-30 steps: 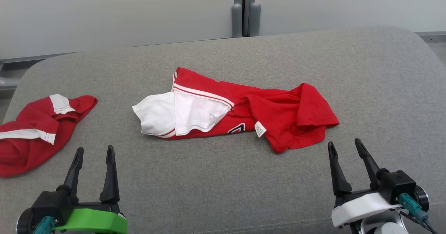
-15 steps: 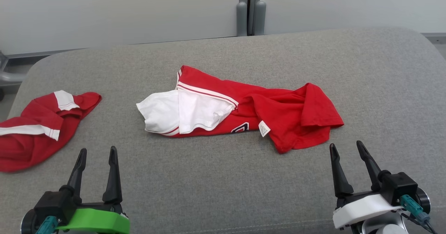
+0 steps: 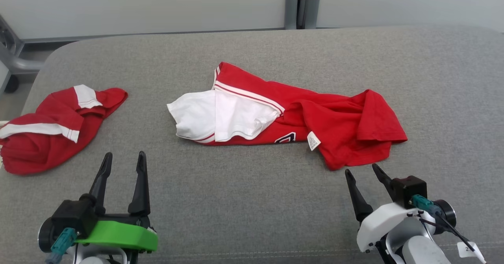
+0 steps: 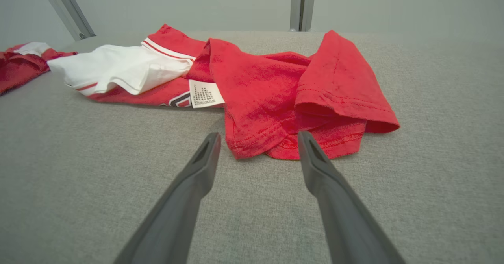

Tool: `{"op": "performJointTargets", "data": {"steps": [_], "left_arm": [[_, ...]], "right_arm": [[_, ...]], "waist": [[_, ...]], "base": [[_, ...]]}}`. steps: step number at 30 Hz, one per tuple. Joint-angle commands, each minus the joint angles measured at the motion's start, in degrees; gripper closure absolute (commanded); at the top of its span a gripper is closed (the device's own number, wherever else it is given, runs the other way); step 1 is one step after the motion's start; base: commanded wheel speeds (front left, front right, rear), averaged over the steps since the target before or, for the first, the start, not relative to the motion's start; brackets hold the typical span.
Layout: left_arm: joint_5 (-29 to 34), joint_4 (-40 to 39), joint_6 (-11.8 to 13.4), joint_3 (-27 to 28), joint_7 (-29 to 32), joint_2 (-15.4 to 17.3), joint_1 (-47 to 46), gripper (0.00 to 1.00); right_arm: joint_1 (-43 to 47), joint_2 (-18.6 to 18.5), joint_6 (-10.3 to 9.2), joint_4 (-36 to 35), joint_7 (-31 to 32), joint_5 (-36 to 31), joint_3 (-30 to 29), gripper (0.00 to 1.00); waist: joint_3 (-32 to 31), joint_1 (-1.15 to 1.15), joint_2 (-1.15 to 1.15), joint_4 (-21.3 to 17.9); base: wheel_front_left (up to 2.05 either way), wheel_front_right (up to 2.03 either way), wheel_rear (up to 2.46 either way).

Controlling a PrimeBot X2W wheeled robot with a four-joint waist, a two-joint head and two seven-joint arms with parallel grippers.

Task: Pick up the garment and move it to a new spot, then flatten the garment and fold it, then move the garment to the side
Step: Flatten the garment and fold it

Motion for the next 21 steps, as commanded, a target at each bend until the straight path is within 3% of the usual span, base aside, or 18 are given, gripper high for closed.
{"op": "performJointTargets", "data": {"steps": [1, 15, 16, 17, 18, 19, 21], "left_arm": [[0.7, 0.2, -0.4, 0.1, -0.1, -0.1, -1.1, 0.00], [2.5, 2.5, -3.4, 0.7, -0.1, -3.7, -5.1, 0.00], [2.7, 2.6, -3.6, 0.9, -0.1, -3.9, -5.2, 0.00], [2.8, 2.7, -3.8, 1.1, -0.1, -4.1, -5.3, 0.00], [3.1, 2.7, -3.9, 1.4, -0.1, -4.2, -5.4, 0.00], [3.3, 2.7, -4.1, 1.6, -0.1, -4.4, -5.5, 0.00], [3.6, 2.8, -4.3, 2.2, -0.1, -4.7, -5.6, 0.00]], "right_arm": [[-1.4, -0.8, 0.00, 1.3, 0.5, 0.2, 0.5, 0.00], [-14.0, -4.0, 0.00, 18.4, -0.2, -0.8, 6.4, 0.03], [-14.6, -3.9, -0.01, 19.4, -0.6, -0.8, 6.6, 0.15], [-15.1, -3.8, 0.00, 20.5, -0.8, -0.6, 6.7, 0.51], [-15.6, -3.7, 0.00, 21.4, -0.9, -0.3, 6.9, 0.66], [-16.2, -3.7, 0.00, 22.0, -1.5, -0.4, 7.0, 1.00], [-16.9, -3.5, 0.00, 23.5, -1.9, -0.4, 6.7, 1.00]], "waist": [[1.5, 0.00, 0.00, 1.5], [6.6, 0.00, 0.00, 6.0], [6.8, 0.00, 0.00, 6.1], [6.9, 0.00, 0.00, 6.1], [7.0, 0.00, 0.00, 6.1], [7.1, 0.00, 0.00, 6.0], [7.2, 0.00, 0.00, 5.8]], "base": [[0.00, 0.00, 0.00], [0.00, 0.00, 0.00], [0.00, 0.00, 0.00], [0.00, 0.00, 0.00], [0.00, 0.00, 0.00], [0.00, 0.00, 0.00], [0.00, 0.00, 0.00]]}}
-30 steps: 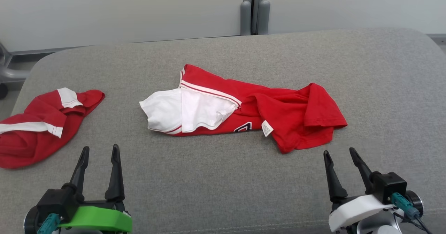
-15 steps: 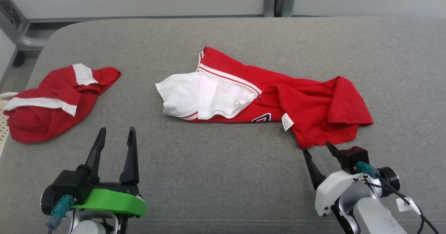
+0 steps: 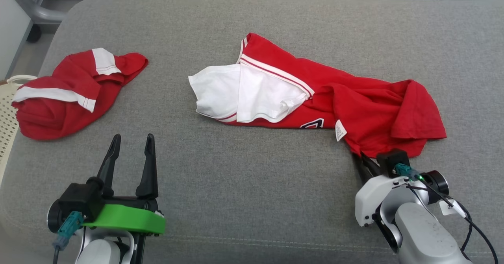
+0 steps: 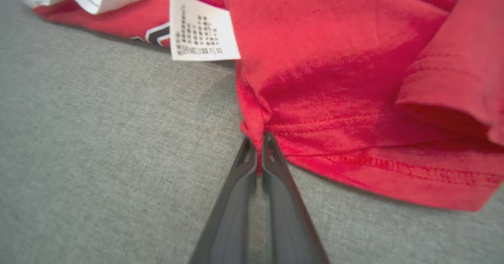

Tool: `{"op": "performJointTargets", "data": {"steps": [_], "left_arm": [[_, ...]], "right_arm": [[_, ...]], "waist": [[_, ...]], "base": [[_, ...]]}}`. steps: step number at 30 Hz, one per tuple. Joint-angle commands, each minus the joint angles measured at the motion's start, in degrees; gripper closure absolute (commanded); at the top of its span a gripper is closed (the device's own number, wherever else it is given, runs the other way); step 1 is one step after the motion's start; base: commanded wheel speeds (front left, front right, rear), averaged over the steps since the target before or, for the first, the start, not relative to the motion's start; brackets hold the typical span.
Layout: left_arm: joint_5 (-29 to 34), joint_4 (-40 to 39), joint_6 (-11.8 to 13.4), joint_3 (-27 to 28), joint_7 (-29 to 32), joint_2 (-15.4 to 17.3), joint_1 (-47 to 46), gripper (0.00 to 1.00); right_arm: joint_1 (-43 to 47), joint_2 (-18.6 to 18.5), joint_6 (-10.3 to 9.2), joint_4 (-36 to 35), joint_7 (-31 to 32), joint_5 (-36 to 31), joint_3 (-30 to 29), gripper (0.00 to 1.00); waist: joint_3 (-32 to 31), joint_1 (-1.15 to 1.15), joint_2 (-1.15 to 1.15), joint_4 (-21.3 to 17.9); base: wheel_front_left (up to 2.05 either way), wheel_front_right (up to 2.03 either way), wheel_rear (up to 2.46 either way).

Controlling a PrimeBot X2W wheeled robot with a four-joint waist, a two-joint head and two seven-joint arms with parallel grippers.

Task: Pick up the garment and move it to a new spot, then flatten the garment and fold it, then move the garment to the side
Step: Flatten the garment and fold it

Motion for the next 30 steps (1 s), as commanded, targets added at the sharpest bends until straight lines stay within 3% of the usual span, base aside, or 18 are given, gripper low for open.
{"op": "performJointTargets", "data": {"steps": [1, 6, 12, 22, 30], "left_arm": [[0.8, 0.1, -0.3, 0.6, -0.1, -0.3, -0.9, 0.00], [1.4, 0.2, -0.9, 1.5, -0.1, -0.8, -0.7, 0.00], [2.1, 0.0, -1.4, 2.8, -0.1, -1.2, -0.4, 0.00], [2.7, 0.2, -2.1, 4.2, -0.1, -2.0, -0.6, 0.00], [3.1, 0.9, -2.7, 4.6, -0.1, -2.4, -0.5, 0.00]], "right_arm": [[-0.6, 0.0, -0.01, 0.6, -1.0, 0.1, -0.1, 1.00], [0.3, 0.0, 0.00, -0.5, -3.5, 0.6, -0.4, 1.00], [4.2, -2.9, 0.00, -9.3, -5.0, 0.4, -0.6, 1.00], [11.9, -11.6, -0.01, -24.7, -2.7, 1.2, 0.9, 1.00], [17.8, -16.8, -0.01, -28.2, -0.8, 2.1, 0.0, 1.00]], "waist": [[0.1, 0.00, 0.00, -0.3], [-0.1, 0.00, 0.00, -1.5], [0.0, 0.00, 0.00, -3.6], [0.4, 0.00, 0.00, -6.1], [0.1, 0.00, 0.00, -6.5]], "base": [[0.00, 0.00, 0.00], [0.00, 0.00, 0.00], [0.00, 0.00, 0.00], [0.00, 0.00, 0.00], [0.00, 0.00, 0.00]]}}
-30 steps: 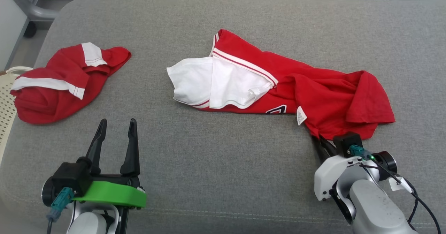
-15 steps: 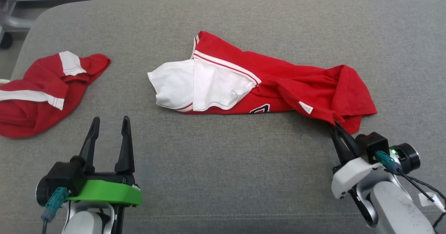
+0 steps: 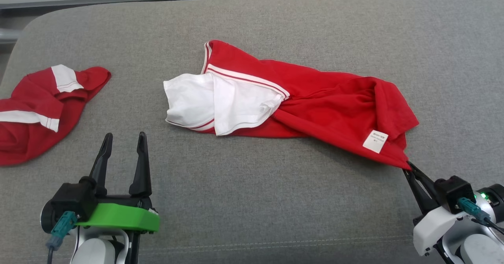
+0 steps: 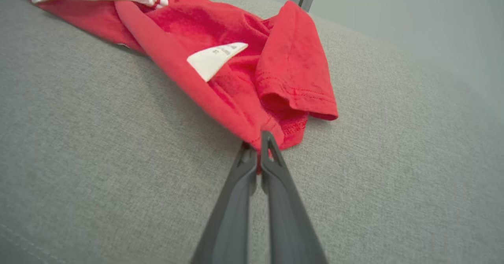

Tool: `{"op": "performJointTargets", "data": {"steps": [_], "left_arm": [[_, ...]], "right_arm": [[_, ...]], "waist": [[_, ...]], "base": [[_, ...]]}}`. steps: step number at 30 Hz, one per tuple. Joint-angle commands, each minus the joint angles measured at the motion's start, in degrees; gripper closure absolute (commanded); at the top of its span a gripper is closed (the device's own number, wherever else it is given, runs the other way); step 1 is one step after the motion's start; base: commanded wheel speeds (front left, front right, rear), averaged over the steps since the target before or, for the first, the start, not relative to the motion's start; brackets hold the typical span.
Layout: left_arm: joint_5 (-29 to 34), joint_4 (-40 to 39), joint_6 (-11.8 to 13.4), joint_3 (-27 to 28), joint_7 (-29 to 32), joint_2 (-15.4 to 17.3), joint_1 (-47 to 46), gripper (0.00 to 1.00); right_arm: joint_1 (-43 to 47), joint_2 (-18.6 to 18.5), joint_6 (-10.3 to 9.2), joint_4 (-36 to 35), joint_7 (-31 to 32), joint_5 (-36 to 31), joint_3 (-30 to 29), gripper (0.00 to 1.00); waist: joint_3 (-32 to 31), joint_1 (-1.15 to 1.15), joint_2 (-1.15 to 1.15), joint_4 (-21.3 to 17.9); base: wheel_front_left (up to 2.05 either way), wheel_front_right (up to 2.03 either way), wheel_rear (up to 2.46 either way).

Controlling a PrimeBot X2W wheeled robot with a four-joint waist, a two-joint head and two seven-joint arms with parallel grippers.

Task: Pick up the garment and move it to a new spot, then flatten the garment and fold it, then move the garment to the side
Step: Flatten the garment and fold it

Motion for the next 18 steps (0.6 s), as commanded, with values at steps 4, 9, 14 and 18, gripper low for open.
{"op": "performJointTargets", "data": {"steps": [4, 9, 14, 18], "left_arm": [[0.4, 0.6, -0.4, 0.4, -0.1, -0.2, -0.3, 0.00], [0.5, 1.0, -0.6, 0.4, -0.1, -0.2, -0.1, 0.00], [0.5, 1.1, -0.4, 0.6, -0.1, -0.3, 0.4, 0.00], [0.5, 1.1, -0.1, 0.9, -0.1, 0.0, 0.8, 0.00]], "right_arm": [[1.8, -0.5, -0.02, 2.9, -0.9, 0.8, 0.0, 1.00], [1.0, 0.1, -0.03, 8.1, -2.5, 2.1, 1.5, 1.00], [-0.7, 1.6, -0.03, 13.8, -4.0, 3.6, 2.3, 1.00], [-2.2, 3.4, -0.03, 15.3, -5.1, 3.7, -0.3, 0.00]], "waist": [[-0.6, 0.00, 0.00, 0.1], [-1.2, 0.00, 0.00, 0.6], [-1.6, 0.00, 0.00, 0.9], [-2.1, 0.00, 0.00, 0.9]], "base": [[0.00, 0.00, 0.00], [0.00, 0.00, 0.00], [0.00, 0.00, 0.00], [0.00, 0.00, 0.00]]}}
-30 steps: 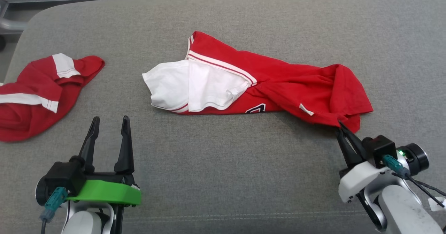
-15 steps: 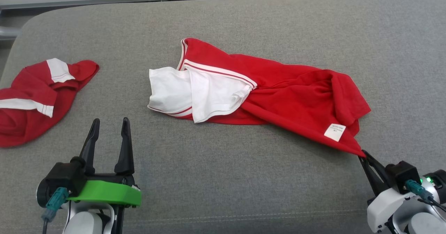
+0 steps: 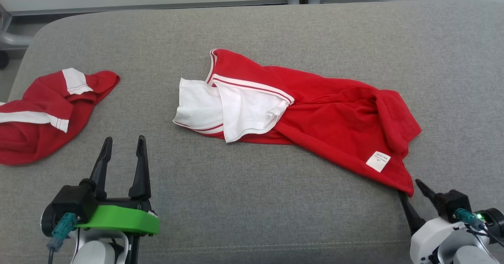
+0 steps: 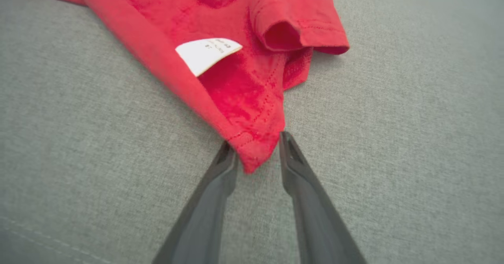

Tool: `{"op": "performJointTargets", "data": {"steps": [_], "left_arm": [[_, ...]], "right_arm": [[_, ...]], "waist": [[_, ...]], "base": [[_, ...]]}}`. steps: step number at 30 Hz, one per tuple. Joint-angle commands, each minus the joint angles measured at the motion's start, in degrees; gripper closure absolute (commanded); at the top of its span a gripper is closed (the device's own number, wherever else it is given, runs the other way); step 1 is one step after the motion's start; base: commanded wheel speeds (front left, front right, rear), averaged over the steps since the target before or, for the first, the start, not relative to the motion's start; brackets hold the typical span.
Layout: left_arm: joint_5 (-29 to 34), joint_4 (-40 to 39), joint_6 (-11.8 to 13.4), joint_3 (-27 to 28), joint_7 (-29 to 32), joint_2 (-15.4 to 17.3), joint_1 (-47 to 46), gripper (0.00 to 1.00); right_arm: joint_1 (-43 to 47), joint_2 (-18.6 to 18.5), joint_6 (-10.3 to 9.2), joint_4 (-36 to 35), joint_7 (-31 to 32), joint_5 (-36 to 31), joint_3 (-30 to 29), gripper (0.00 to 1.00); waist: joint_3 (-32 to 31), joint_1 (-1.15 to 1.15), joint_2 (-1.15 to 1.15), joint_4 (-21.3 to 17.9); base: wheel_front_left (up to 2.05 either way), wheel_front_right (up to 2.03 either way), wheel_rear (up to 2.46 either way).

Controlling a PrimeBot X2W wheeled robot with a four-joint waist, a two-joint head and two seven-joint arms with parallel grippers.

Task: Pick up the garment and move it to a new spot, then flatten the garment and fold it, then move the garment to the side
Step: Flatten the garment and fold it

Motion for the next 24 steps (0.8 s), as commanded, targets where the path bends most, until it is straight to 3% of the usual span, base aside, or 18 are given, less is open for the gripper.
{"op": "performJointTargets", "data": {"steps": [1, 8, 24], "left_arm": [[0.5, -0.3, 0.4, 0.3, -0.1, 0.5, 0.6, 0.00], [0.5, -0.5, 1.0, 0.6, -0.1, 1.0, 1.0, 0.00], [2.8, -2.7, 3.1, 0.1, 1.9, 4.1, 2.7, 0.00]], "right_arm": [[-0.8, 0.8, -0.06, -0.8, -0.6, 0.4, -2.3, 0.00], [2.3, 5.1, -0.06, -11.8, -0.6, -0.4, -9.3, 0.00], [3.9, 11.3, -0.06, -23.8, -0.4, -4.9, -10.7, 0.00]], "waist": [[-0.4, 0.00, 0.00, 0.0], [-1.7, 0.00, 0.00, -0.1], [-6.1, 0.00, 0.00, -0.5]], "base": [[0.00, 0.00, 0.00], [0.00, 0.00, 0.00], [0.00, 0.00, 0.00]]}}
